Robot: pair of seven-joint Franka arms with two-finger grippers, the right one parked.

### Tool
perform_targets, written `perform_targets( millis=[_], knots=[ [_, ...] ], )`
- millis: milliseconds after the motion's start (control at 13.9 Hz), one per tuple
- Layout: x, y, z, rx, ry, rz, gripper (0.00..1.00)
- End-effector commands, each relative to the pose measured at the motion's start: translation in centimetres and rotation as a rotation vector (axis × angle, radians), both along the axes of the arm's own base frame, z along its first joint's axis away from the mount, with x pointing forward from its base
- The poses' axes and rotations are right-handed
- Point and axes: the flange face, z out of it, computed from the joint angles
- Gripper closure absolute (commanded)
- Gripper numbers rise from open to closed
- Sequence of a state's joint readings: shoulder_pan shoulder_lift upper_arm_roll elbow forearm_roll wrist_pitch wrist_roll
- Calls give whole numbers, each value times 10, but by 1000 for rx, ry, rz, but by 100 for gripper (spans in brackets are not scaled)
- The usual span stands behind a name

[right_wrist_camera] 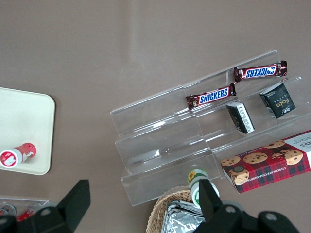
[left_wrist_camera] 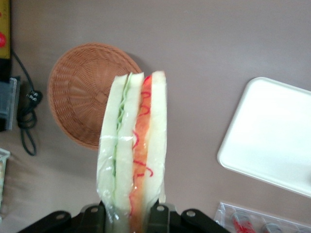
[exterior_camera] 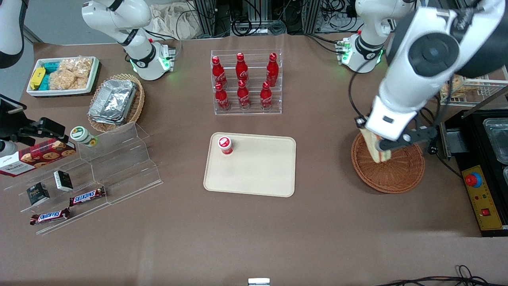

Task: Place sandwich from basket to tray
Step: 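Lift the sandwich and carry it over the cream tray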

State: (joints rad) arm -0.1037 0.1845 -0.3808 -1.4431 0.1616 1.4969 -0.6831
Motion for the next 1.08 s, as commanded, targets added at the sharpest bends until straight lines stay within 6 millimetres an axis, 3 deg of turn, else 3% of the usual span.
perform_targets(
  millis=[0, 144, 216, 360, 721, 1009],
  knots=[
    [-32, -68, 16, -32, -12, 2, 78],
    [-46, -118, -3, -80, 0, -20, 78],
    [-43, -133, -15, -114, -14, -20, 77],
    [-38, -167, -56, -162, -7, -46, 77],
    [9, -184, -186, -182, 34, -53, 77],
    [22, -194, -263, -191, 34, -76, 77]
  ],
)
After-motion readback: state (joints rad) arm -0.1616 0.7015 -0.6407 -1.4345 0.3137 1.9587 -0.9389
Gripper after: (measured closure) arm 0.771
